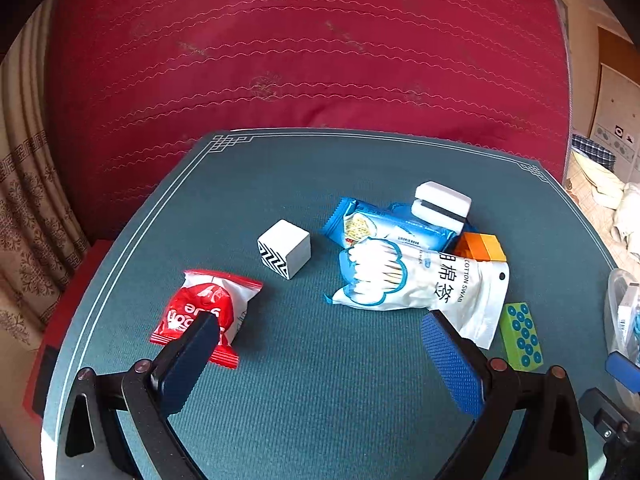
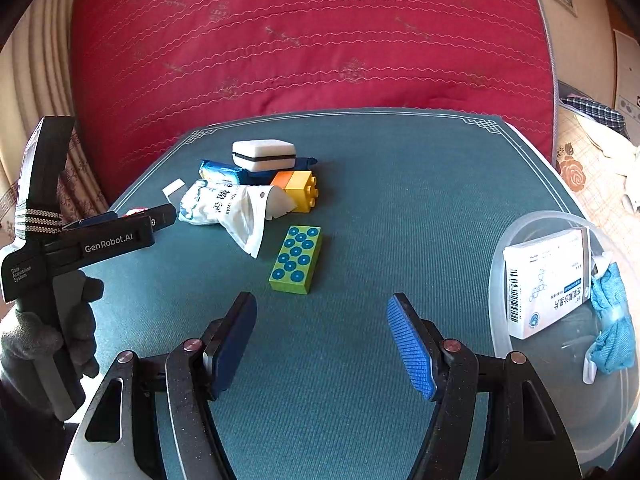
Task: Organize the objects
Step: 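Grasp the red Balloon glue packet with the left tool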
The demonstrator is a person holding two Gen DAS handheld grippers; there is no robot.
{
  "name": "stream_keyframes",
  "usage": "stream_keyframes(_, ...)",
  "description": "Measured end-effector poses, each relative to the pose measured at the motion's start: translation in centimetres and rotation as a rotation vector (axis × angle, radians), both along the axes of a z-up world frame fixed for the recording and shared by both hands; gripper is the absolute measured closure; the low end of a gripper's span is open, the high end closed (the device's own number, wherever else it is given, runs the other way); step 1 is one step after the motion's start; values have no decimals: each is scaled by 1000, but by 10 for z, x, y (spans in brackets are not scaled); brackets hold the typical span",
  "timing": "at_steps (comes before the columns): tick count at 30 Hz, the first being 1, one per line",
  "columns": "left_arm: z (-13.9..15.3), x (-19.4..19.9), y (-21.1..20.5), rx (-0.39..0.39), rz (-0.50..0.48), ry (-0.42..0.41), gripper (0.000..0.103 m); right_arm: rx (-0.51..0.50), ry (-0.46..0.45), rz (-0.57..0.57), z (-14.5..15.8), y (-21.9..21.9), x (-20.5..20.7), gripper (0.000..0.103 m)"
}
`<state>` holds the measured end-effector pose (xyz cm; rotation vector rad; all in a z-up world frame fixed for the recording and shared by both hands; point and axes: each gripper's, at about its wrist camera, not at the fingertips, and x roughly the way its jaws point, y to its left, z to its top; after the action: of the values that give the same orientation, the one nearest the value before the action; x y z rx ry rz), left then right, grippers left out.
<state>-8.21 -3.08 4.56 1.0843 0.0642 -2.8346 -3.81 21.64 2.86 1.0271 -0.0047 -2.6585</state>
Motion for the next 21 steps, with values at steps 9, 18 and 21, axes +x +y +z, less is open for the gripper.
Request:
stream_keyframes(9, -3, -12, -53, -6, 124, -6, 0, 10, -28, 33, -10, -16, -5, 34)
stream_keyframes(18, -22, -21, -81, 6, 182, -47, 1, 11, -50, 56, -16, -26, -12, 34)
stream_keyframes(21, -22, -24, -76, 2, 147, -53, 7, 7, -59, 59, -17, -29, -16, 34)
